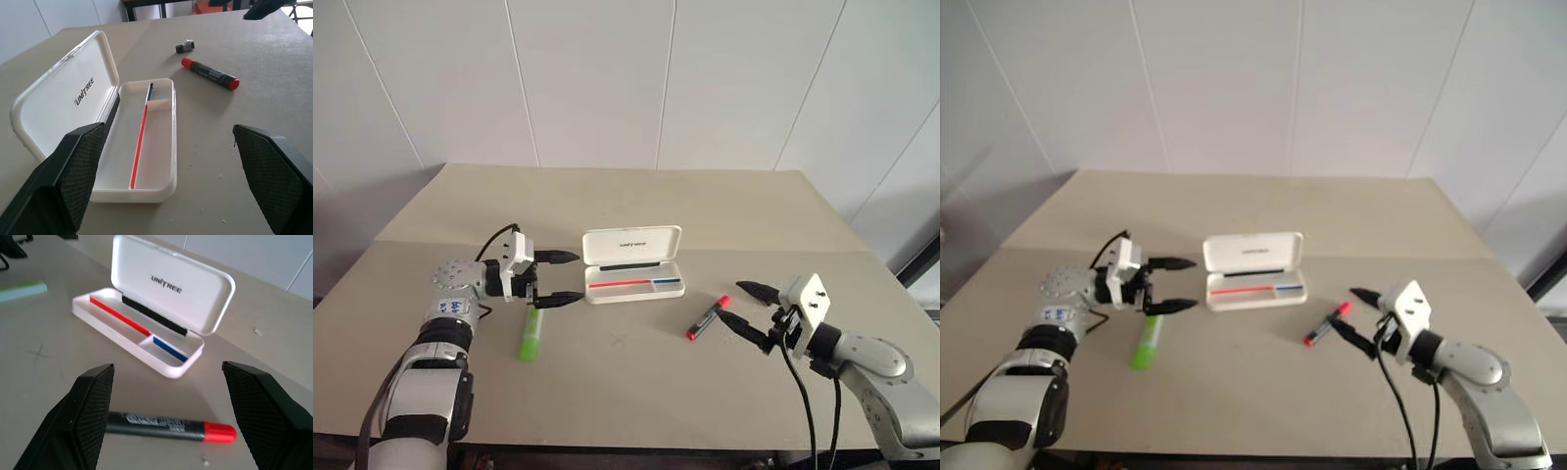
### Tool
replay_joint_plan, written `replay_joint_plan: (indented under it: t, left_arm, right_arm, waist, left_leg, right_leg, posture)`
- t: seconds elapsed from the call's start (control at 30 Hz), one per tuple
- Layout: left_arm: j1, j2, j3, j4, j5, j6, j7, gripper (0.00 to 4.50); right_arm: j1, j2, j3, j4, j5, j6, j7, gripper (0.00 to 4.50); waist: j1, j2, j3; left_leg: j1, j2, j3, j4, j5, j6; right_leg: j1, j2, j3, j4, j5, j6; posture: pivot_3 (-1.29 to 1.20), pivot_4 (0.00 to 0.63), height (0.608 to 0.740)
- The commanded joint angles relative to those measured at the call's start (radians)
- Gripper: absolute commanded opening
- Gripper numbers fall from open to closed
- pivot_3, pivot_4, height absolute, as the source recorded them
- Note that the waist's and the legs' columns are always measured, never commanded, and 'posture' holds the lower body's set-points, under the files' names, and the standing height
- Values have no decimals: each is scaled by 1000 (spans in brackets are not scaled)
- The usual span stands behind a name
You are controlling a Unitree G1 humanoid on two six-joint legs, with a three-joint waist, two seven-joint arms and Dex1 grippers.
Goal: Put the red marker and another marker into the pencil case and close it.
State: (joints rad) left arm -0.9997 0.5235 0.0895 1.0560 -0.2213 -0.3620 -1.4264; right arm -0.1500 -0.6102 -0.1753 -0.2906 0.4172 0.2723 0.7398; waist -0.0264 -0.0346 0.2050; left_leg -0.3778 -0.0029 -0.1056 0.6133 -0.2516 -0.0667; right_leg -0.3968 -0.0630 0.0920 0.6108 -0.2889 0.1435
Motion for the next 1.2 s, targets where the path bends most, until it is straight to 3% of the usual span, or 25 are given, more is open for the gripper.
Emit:
replay_joint_plan:
  t: [0.03,0.37,0.6,0.9,1.2]
  left_arm:
    - [-32,-10,-2,9,16,-25,18,4464]
    - [-45,-84,-31,19,59,-41,78,4464]
    - [-59,-122,-131,20,158,24,92,4464]
    - [-172,-139,-208,140,294,82,266,4464]
    - [-208,-149,-233,175,333,85,200,4464]
  right_arm:
    - [14,6,-31,-55,12,-8,-24,4500]
    - [58,-15,-64,-121,30,31,-45,4500]
    - [37,-12,-64,-111,23,33,-48,4500]
    - [128,20,-80,-182,16,17,-93,4500]
    - [194,51,-95,-237,6,9,-147,4500]
  waist:
    - [-1,0,0]
    - [0,0,0]
    - [-1,0,0]
    - [1,-1,1]
    - [-1,-1,1]
  left_leg:
    - [0,0,0,0,0,0]
    - [0,0,0,0,0,0]
    - [0,0,0,0,0,0]
    - [-1,-1,0,0,0,0]
    - [-1,-1,0,0,-1,1]
  right_leg:
    - [0,0,0,0,0,0]
    - [0,0,0,0,0,0]
    - [0,0,0,0,0,0]
    - [0,0,0,0,-1,2]
    - [0,1,1,0,-1,2]
  posture:
    - [0,150,740]
    - [0,150,740]
    - [0,150,740]
    - [0,150,740]
    - [0,150,740]
